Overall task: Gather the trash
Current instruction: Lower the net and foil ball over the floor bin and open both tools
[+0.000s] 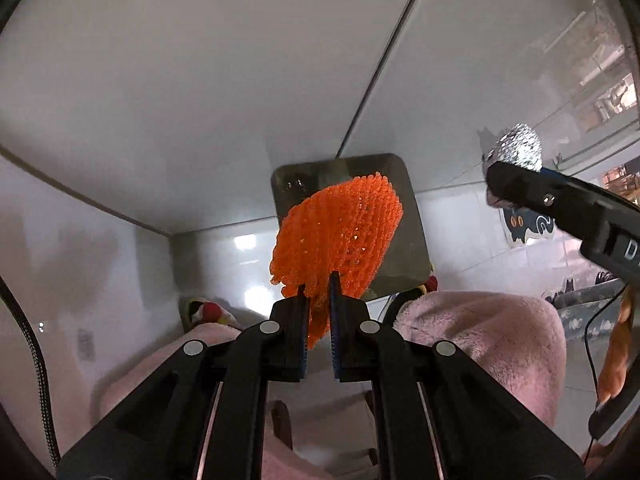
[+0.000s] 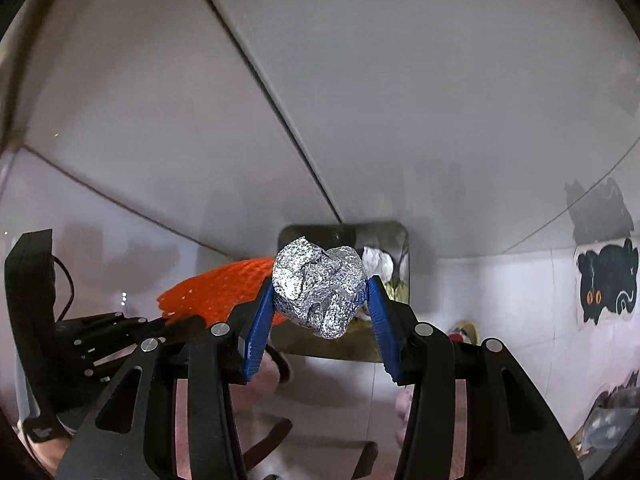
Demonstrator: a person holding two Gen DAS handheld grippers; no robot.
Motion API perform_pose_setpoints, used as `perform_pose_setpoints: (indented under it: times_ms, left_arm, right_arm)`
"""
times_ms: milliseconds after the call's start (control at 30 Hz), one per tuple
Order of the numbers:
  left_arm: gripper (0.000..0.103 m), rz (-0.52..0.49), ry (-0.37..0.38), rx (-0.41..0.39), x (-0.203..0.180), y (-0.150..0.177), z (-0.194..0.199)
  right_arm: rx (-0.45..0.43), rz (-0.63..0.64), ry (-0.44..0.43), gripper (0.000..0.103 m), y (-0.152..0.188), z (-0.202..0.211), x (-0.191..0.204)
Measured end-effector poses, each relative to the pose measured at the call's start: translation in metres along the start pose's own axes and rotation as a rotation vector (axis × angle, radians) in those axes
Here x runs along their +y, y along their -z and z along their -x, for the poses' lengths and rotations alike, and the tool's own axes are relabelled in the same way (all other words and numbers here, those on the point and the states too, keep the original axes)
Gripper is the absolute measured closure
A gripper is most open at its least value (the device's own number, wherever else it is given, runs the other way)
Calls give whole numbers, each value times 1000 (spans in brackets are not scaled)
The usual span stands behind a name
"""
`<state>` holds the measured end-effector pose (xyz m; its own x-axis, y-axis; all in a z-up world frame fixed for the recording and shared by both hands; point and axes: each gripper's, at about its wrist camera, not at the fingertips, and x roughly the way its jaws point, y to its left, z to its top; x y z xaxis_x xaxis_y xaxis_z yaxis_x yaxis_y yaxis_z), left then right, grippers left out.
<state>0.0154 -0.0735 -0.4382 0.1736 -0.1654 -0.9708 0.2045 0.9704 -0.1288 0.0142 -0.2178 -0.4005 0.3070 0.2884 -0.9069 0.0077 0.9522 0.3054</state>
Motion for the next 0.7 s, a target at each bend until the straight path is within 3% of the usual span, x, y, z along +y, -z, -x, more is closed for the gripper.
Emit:
perform_pose_setpoints:
  times_ms: [267,467,533,700]
  left_arm:
    - [95,11,7,36,-11,-15,-45]
    - [92,3,16,54,-14,-25,-58]
    - [81,3,14,53,-15,-26,-61]
    - [50,17,12,17,-13,-25,-46]
  right_arm:
    - [98,-74,22,55,-10,-55,-19]
    - [132,-110,7,52,-20,-69,-18]
    - [130,-111,9,51,-22,-68,-18]
    - [95,-114,24,34,-25,-50,-15]
